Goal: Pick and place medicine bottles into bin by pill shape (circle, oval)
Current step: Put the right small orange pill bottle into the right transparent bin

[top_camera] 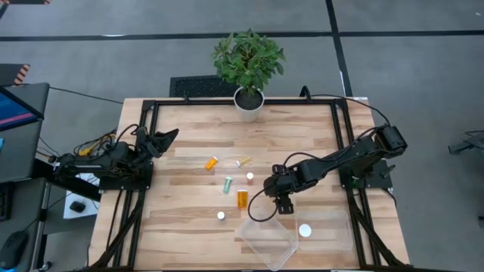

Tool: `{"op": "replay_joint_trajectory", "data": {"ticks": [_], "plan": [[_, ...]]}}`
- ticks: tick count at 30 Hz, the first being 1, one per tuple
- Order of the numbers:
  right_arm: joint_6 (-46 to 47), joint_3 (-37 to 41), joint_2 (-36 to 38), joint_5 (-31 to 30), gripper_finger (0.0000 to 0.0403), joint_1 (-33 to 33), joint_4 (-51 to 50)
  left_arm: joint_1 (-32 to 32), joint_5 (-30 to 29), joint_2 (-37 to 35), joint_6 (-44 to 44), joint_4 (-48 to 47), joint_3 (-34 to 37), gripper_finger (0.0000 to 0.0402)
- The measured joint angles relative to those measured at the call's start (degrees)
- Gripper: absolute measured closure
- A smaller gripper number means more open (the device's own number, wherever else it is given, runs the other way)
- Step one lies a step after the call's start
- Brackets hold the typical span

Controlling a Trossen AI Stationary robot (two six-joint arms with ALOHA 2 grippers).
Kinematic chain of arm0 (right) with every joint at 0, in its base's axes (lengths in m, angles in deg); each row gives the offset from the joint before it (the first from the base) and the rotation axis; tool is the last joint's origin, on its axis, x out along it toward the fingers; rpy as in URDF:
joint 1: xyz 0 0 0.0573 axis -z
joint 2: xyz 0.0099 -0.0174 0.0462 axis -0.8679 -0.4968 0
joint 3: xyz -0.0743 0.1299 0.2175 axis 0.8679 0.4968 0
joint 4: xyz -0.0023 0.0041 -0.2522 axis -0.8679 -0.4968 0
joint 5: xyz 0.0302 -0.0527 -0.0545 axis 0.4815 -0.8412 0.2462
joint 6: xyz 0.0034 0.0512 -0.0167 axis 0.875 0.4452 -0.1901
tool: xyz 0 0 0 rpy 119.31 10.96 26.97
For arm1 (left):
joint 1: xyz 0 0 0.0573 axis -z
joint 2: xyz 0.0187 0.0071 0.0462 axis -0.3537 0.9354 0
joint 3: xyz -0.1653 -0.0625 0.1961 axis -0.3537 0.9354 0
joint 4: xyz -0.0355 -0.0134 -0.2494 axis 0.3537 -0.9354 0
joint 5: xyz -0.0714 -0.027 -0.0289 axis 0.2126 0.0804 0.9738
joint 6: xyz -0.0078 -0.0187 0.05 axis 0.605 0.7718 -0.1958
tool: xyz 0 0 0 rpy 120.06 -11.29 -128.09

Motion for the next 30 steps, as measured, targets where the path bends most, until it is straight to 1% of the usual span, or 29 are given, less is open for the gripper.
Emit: {"op": "replay_joint_trajectory", "data": {"ticks": [21,25,30], "plan": [[-0.13,0.00,-0.25,-0.04,0.0273,0.72,-0.83,-0.01,0.00,0.01,-0.02,-0.90,0.00,0.0171],[-0.13,-0.02,-0.18,-0.10,0.0289,0.72,-1.03,-0.02,0.00,0.00,-0.02,-0.90,0.00,0.0171],[0.51,0.02,0.46,-0.13,0.0292,0.72,-1.88,-0.01,0.00,0.00,-0.02,-0.90,0.00,0.0171]]}}
